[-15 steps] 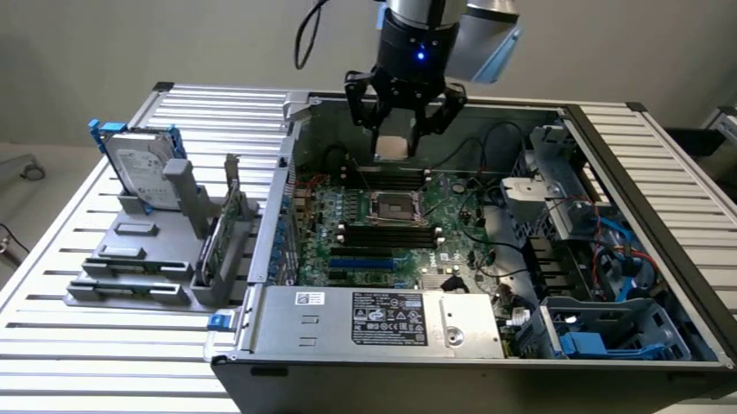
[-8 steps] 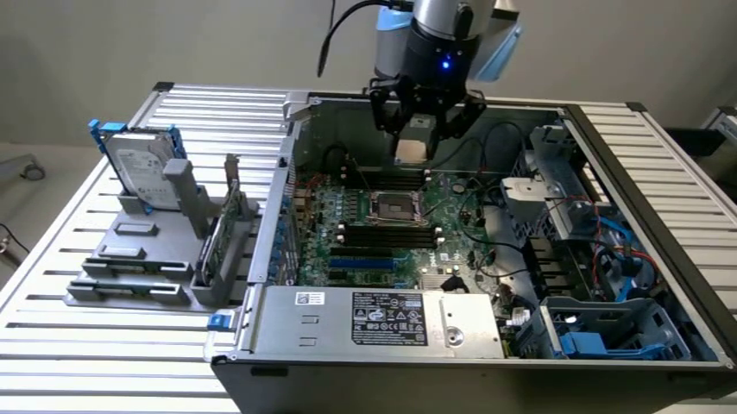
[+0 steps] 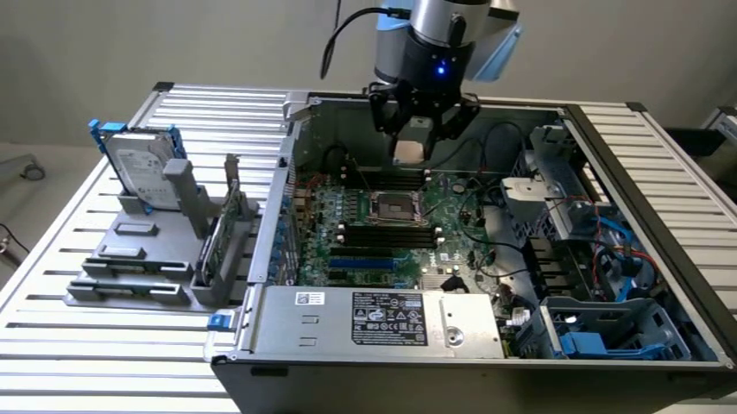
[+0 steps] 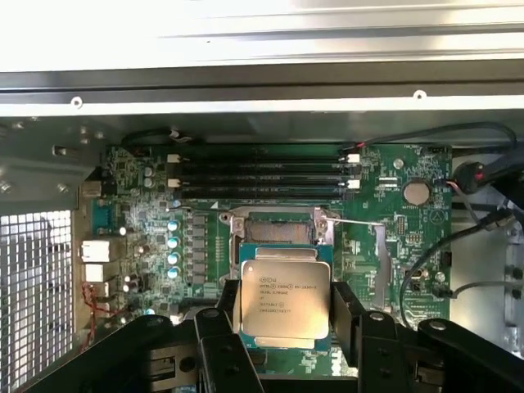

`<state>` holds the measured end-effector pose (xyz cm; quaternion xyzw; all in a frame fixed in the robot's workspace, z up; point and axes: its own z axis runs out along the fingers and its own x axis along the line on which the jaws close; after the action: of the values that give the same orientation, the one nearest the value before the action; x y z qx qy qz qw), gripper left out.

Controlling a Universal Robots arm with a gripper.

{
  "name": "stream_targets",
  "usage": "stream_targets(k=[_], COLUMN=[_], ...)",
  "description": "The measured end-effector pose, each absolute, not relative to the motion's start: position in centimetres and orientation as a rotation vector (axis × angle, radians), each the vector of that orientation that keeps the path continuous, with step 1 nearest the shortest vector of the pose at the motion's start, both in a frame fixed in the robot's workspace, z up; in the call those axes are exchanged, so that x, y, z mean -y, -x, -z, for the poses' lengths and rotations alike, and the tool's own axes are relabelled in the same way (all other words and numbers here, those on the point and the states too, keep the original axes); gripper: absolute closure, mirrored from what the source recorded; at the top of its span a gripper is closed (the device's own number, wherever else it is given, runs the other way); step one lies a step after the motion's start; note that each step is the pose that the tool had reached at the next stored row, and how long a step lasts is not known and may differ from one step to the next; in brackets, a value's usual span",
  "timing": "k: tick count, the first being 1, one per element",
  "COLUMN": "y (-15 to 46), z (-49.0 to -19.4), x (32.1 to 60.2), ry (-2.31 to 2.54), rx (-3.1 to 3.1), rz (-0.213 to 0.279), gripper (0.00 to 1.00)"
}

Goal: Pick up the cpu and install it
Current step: 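Pick up the cpu and move it towards the insertion slot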

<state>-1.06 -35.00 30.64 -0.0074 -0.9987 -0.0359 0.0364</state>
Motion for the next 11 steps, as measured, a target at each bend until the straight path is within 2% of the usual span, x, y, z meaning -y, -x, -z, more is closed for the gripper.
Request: stream_targets(k=[11], y=[1.3], z=[-29.3], x=[34.7], ry=[0.023], rx=[3.066], rz=[0.108], gripper=[0.46])
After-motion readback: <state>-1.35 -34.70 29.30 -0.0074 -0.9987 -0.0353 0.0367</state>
